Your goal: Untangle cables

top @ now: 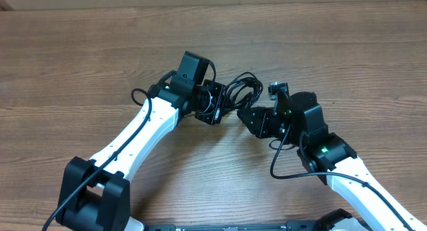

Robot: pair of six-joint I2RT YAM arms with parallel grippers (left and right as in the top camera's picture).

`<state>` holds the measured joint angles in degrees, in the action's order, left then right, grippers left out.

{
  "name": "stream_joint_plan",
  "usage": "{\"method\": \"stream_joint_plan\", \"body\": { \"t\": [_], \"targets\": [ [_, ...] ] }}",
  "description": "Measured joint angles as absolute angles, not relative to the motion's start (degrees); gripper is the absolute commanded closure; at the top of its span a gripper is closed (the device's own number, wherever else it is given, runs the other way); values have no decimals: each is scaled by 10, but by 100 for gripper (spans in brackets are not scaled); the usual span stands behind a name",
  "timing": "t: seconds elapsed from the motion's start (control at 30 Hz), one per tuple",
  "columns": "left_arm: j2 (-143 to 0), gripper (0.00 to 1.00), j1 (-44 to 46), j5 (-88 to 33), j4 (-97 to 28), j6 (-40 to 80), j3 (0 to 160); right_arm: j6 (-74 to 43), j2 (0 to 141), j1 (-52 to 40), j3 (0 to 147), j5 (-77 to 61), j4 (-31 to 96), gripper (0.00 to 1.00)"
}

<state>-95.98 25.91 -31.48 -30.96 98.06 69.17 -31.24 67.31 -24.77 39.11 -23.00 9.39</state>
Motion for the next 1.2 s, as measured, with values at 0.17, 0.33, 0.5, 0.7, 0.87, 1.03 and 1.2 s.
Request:
{"method": "stream_joint_plan", "body": {
  "t": [0.17, 0.33, 0.5, 0.7, 0.87, 1.03, 1.2],
  "targets": [
    [-960, 96, 259, -315, -309, 980, 692, -313, 673, -248, 391, -230, 78, 70],
    [-960, 96, 259, -315, -309, 980, 692, -313, 673, -248, 391, -228, 72, 84],
    [-960, 96, 259, -315, -309, 980, 692, -313, 673, -248, 391, -226, 71, 96],
    [-960, 96, 259, -315, -309, 980, 692, -312, 673, -248, 391, -225, 70, 96],
    [-960, 96, 259, -312, -310, 980, 692, -313, 673, -248, 391, -225, 70, 89],
    [-960, 96, 259, -299, -315, 980, 692, -315, 673, -248, 391, -236, 68, 48],
    [-960, 96, 259, -287, -314, 971, 692, -315, 673, -248, 391, -248, 62, 45]
  ]
}}
